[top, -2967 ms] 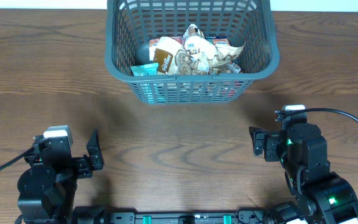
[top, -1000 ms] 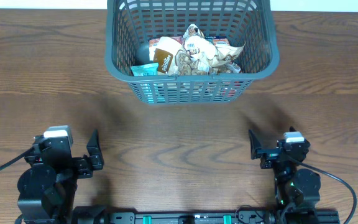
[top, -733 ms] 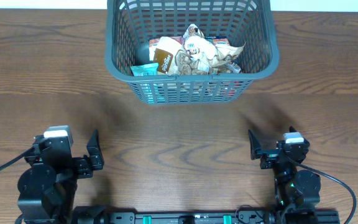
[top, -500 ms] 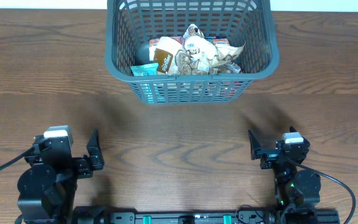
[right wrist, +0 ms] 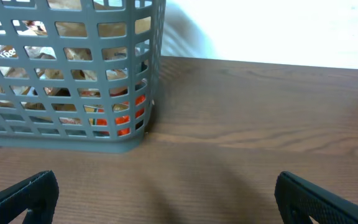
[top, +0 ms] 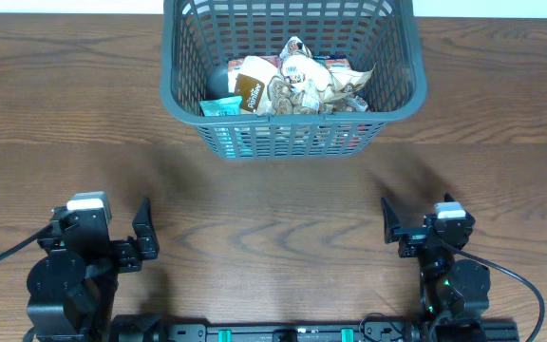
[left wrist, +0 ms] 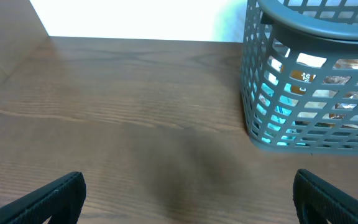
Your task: Pack container
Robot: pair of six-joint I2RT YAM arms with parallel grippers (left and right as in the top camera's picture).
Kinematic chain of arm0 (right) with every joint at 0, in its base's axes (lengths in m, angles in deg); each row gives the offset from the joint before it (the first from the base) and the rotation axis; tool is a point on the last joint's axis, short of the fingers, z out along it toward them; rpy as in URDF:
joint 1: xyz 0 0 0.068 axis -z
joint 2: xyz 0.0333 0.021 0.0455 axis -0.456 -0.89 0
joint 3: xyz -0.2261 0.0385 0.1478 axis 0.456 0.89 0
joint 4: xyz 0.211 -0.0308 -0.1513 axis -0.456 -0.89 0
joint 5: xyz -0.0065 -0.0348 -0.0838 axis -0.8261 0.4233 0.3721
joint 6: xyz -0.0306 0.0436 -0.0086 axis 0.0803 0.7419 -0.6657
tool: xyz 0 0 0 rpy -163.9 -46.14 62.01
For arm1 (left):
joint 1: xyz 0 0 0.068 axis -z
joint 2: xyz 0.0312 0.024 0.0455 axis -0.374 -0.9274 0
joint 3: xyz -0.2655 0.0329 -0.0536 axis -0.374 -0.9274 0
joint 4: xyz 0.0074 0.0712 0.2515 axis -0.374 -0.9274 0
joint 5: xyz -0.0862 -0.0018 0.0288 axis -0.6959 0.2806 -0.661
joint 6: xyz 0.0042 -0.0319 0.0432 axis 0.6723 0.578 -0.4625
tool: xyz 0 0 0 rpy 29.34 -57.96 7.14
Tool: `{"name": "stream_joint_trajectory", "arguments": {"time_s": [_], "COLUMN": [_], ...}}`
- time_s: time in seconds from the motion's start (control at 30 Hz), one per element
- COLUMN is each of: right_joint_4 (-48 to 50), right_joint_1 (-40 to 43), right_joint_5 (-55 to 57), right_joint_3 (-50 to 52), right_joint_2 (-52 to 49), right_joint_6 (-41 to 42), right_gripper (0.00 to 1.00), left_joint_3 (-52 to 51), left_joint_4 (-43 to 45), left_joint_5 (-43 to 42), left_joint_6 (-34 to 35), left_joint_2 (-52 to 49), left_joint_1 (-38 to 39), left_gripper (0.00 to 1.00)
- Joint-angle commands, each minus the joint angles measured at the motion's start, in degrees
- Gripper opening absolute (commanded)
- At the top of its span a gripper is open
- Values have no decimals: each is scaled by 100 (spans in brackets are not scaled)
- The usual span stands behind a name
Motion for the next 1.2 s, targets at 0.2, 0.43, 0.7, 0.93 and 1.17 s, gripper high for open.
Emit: {"name": "stream_joint_trajectory", "arguments": {"time_s": [0.2, 0.43, 0.7, 0.93, 1.17], "right_joint_4": [17, 17, 17, 17, 17], "right_joint_1": [52, 52, 52, 52, 52], "right_joint_5": [22, 22, 22, 22, 22], "right_joint_3": [26, 26, 26, 26, 26], "right_joint_2": [52, 52, 52, 52, 52], "right_joint_6": [79, 79, 79, 79, 79], "right_gripper": [99, 99, 99, 99, 99], "left_joint_3": [4, 4, 4, 4, 0], "left_joint_4": [0, 0, 0, -483, -765], "left_joint_5": [-20, -20, -20, -542, -743], "left_joint_6": [-31, -31, -31, 17, 35], "left_joint_2": [4, 4, 4, 269, 1403], "left_joint_1": [-20, -20, -20, -17, -17], "left_gripper": [99, 99, 99, 99, 99]}}
